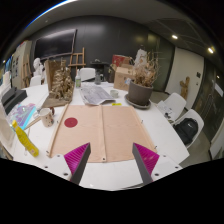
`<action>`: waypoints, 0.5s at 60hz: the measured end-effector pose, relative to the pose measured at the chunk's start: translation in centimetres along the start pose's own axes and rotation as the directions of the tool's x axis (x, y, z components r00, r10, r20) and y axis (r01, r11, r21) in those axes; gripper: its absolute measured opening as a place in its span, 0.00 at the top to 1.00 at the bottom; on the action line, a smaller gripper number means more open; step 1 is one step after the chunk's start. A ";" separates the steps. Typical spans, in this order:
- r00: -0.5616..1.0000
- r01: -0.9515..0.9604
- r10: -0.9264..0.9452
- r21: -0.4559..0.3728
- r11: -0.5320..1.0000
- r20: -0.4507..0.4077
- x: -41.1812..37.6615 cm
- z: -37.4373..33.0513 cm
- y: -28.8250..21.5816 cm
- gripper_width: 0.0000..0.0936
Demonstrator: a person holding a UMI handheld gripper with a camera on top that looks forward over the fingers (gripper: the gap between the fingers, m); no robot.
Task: Pour water
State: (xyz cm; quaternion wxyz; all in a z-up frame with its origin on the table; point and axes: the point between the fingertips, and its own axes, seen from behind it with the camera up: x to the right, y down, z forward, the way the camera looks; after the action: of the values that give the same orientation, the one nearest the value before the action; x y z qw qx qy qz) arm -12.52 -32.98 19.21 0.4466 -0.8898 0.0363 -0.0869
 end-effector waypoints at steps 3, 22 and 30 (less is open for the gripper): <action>1.000 0.009 -0.009 -0.006 1.000 0.014 -1.2 -0.1 0.1 0.08; 0.984 0.046 -0.047 0.010 0.999 0.171 -19.5 -1.0 4.7 0.08; 0.963 0.073 -0.087 0.063 0.995 0.255 -27.4 -1.3 6.9 0.08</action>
State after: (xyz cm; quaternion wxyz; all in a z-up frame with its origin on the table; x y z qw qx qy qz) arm -39.60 -34.23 11.14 0.4670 -0.8821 -0.0601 0.0105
